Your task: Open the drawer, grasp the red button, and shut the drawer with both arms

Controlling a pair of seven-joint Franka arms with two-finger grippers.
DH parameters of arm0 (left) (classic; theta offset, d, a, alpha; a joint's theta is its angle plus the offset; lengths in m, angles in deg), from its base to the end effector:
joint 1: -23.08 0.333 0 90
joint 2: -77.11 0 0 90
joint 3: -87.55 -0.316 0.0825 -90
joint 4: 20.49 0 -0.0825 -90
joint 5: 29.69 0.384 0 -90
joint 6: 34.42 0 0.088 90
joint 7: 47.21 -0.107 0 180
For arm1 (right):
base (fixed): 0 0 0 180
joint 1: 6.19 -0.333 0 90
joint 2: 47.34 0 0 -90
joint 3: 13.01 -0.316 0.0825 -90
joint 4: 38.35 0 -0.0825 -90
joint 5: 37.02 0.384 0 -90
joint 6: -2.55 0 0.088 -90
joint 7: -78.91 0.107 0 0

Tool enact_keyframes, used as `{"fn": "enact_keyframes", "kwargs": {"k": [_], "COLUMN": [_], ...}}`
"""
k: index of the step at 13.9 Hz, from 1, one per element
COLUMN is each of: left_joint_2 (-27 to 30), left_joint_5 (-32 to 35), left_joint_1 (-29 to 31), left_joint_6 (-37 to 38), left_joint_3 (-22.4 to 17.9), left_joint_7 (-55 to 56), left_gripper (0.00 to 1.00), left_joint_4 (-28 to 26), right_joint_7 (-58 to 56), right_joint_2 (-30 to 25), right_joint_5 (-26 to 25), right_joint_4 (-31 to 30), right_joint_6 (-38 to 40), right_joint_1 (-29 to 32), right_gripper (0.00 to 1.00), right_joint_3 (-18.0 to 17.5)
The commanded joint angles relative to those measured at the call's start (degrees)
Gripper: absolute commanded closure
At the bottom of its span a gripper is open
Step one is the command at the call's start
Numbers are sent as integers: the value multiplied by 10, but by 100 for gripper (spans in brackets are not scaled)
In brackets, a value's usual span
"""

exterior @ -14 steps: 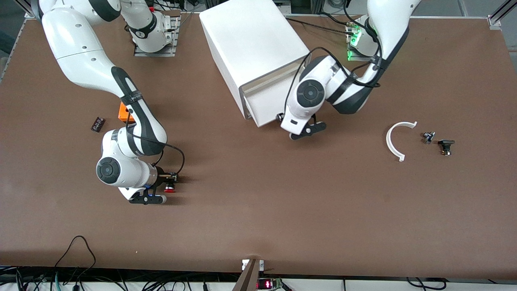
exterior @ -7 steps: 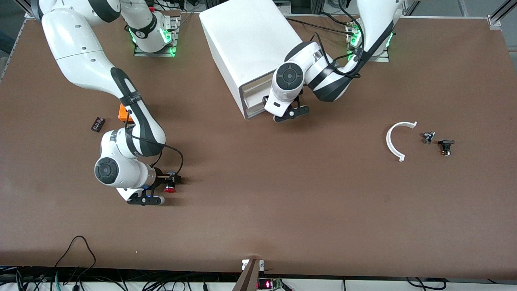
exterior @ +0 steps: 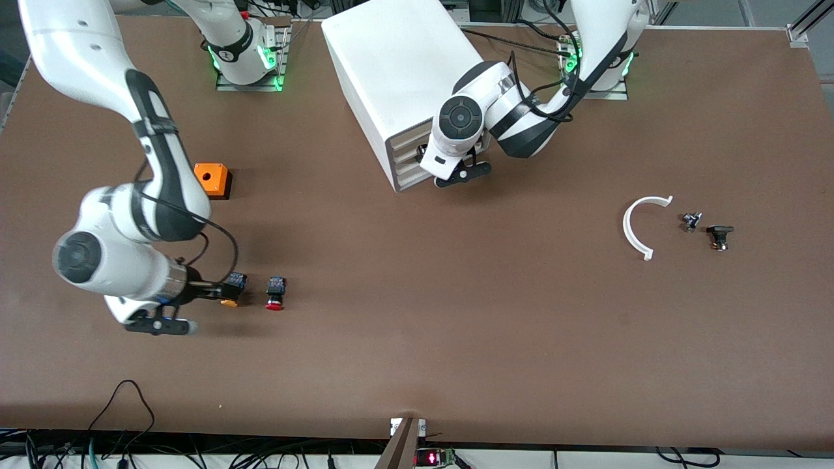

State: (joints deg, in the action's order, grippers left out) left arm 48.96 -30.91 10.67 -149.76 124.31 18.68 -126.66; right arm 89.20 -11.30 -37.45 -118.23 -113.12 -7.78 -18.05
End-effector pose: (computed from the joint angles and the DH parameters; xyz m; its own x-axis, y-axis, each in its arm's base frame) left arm 0.4143 -0.4465 0.2882 0.8746 0.3154 -0.3682 0.3029 -0.9485 -0.0930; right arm 0.7181 0.0705 0.3402 0.9970 -0.0770 -0.0104 -0.0774 -0.9960 -0.0438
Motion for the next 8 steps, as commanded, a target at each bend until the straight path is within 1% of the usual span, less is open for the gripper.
{"fn": "enact_keyframes", "kwargs": {"k": [1, 4, 5, 7, 8], "left_joint_2": [13, 18, 20, 35, 45], "left_joint_5": [-4, -1, 16, 73, 75], "left_joint_1": [3, 26, 42, 79, 96], "left_joint_6": [43, 112, 146, 214, 228], "left_joint_3": [5, 0, 0, 7, 6], "left_joint_7": [-9, -18, -33, -108, -159], "left_gripper": [1, 1, 1, 1, 1], "left_joint_4": [14, 91, 117, 155, 169], "right_joint_7": [-3, 2, -4, -5, -9], "right_joint_2": [-77, -153, -176, -220, -240], "right_joint_5": [-5, -5, -5, -4, -5], "right_joint_4": [-44, -102, -112, -113, -113], "right_joint_6": [34, 38, 53, 108, 117], "right_joint_1": [-1, -1, 0, 0, -1], "right_gripper": [0, 0, 0, 0, 0], "right_joint_3": [7, 20, 26, 33, 41]}}
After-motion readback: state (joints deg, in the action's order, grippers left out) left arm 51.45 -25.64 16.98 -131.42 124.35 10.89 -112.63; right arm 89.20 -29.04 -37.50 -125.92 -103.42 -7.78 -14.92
